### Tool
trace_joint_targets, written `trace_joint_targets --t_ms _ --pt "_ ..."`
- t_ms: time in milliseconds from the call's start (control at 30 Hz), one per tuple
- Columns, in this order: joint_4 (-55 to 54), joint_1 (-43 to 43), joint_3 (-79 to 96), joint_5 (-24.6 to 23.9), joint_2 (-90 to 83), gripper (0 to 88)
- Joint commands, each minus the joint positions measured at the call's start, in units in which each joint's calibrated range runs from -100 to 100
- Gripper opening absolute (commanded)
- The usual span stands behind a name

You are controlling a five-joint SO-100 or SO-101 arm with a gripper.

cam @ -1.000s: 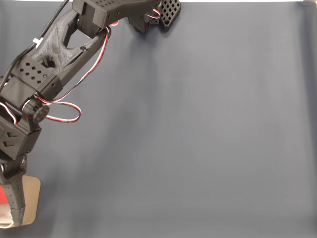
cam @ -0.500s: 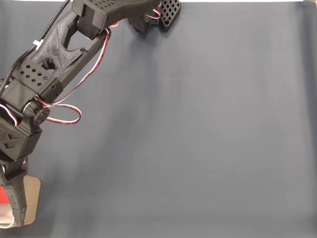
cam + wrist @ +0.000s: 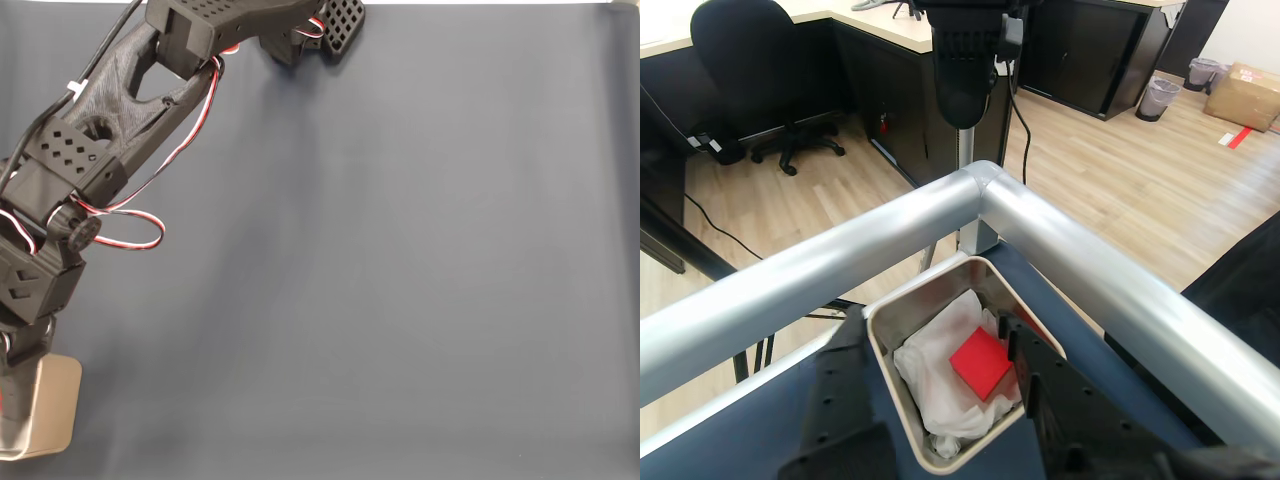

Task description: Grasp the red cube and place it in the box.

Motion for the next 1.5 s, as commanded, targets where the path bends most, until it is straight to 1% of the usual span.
trace_joint_targets --t_ms 0,67,367,567,900,1467 --pt "-0.67 -1.93 0.90 -0.83 -8.72 5.7" --pt "-0.67 -2.92 3.19 -1.17 -11.58 0.0" --pt "0.81 -9.60 17.78 -2.59 -27.96 0.0" --pt "1.30 -15.49 31.65 -2.98 -41.39 0.0" --pt "0.89 -24.73 57.47 -2.15 -63.92 0.0" --pt "0.64 -30.69 102.55 -1.66 -101.88 0.0"
